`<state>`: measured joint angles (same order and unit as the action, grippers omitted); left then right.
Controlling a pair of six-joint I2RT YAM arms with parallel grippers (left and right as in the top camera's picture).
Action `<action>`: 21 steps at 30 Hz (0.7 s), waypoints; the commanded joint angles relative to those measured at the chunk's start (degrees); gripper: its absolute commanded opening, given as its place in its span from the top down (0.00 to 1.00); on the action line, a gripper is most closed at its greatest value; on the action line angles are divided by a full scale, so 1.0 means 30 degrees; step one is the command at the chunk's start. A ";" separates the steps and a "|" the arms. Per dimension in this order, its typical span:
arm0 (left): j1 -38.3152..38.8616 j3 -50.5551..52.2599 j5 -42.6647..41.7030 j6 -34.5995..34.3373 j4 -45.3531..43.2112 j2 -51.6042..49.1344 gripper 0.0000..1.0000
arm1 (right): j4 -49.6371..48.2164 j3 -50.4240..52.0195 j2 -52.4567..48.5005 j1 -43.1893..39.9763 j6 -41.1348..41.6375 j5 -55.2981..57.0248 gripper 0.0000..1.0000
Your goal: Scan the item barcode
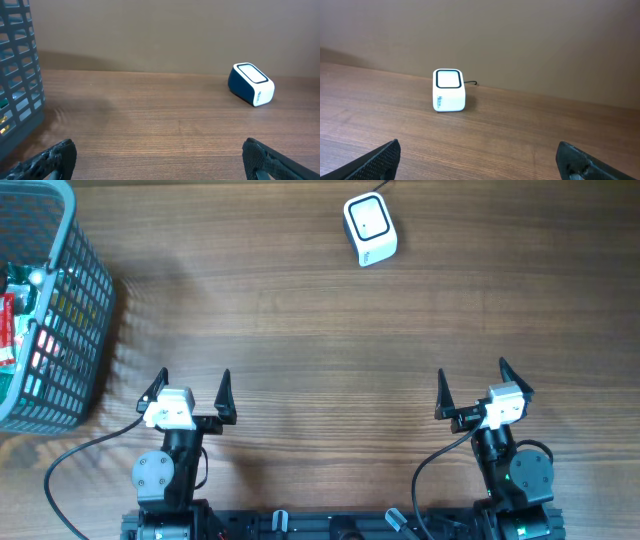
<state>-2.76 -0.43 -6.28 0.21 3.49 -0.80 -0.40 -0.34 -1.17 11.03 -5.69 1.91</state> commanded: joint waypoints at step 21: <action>-0.0117 0.0036 -0.0036 0.0291 -0.1027 0.0138 0.00 | -0.0058 0.0015 -0.0073 -0.0080 -0.0102 0.0036 0.00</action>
<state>-2.76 -0.36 -6.28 0.19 1.69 -0.80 -0.40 -0.34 -1.17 11.03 -5.69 1.91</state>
